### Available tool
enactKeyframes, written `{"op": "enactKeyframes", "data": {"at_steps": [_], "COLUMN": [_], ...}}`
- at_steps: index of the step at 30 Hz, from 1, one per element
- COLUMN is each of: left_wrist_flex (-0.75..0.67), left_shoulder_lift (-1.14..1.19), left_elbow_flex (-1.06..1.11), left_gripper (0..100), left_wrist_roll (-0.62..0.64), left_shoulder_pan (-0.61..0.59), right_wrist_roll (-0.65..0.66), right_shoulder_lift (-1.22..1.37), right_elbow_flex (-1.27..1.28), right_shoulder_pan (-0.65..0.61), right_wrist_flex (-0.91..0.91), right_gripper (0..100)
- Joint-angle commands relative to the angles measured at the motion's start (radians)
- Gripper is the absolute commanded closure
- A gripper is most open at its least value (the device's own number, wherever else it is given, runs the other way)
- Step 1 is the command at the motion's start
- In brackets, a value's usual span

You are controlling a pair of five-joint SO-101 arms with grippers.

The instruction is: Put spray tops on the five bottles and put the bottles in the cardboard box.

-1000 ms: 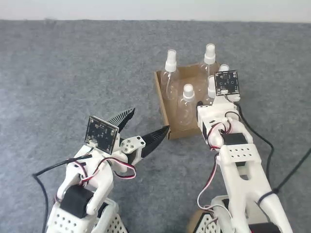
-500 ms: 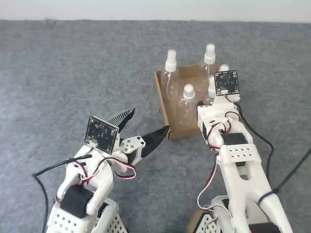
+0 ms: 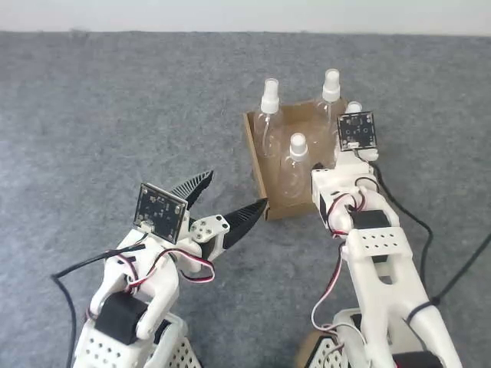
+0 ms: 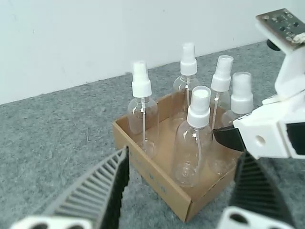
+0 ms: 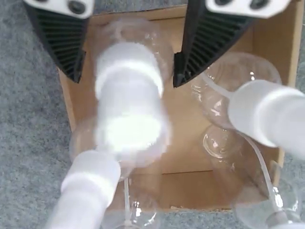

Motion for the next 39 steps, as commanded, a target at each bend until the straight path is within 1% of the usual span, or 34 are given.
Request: {"op": "enactKeyframes", "data": {"at_steps": [1, 13, 19, 25, 28, 39], "left_wrist_flex": [-0.021, -0.023, -0.023, -0.023, -0.023, -0.023], "left_shoulder_lift": [-0.014, -0.012, -0.011, -0.012, -0.011, -0.009], "left_elbow_flex": [-0.008, -0.008, -0.008, -0.008, -0.008, -0.007], "left_gripper": [67, 67, 67, 67, 67, 67], "left_wrist_roll": [-0.002, -0.002, -0.002, -0.002, -0.002, -0.002], "left_shoulder_pan": [0.0, 0.0, -0.002, -0.002, -0.002, -0.002], "right_wrist_roll": [0.002, 0.002, -0.002, 0.0, 0.002, 0.003], "right_shoulder_lift": [-0.008, -0.008, -0.008, -0.019, -0.068, -0.315], "right_elbow_flex": [-0.043, -0.087, -0.167, -0.187, -0.186, -0.189], "right_shoulder_pan": [-0.007, -0.004, 0.001, 0.001, 0.002, -0.005], "right_wrist_flex": [0.01, 0.015, 0.113, 0.127, 0.131, 0.282], "right_gripper": [76.0, 76.0, 76.0, 76.0, 76.0, 76.0]}}
